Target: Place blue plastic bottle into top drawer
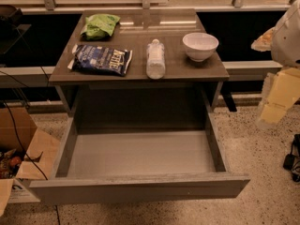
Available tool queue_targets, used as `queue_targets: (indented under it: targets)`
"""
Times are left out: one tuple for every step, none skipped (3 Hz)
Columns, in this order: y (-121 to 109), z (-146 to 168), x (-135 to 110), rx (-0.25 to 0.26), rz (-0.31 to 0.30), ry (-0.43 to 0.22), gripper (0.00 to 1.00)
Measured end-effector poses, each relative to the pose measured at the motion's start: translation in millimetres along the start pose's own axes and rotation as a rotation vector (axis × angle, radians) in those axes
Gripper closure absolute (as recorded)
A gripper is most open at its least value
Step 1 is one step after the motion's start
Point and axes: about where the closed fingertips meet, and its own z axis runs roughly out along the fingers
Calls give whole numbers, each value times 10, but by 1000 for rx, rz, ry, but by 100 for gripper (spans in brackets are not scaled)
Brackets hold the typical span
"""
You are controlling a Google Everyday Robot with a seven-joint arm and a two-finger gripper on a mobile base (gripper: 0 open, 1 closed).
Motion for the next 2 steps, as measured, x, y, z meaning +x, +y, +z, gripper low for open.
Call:
queue_targets:
  targets:
    - [0, 1, -1, 0, 0, 0, 0]
    - [-12, 158, -289, -25, 10, -66, 0]
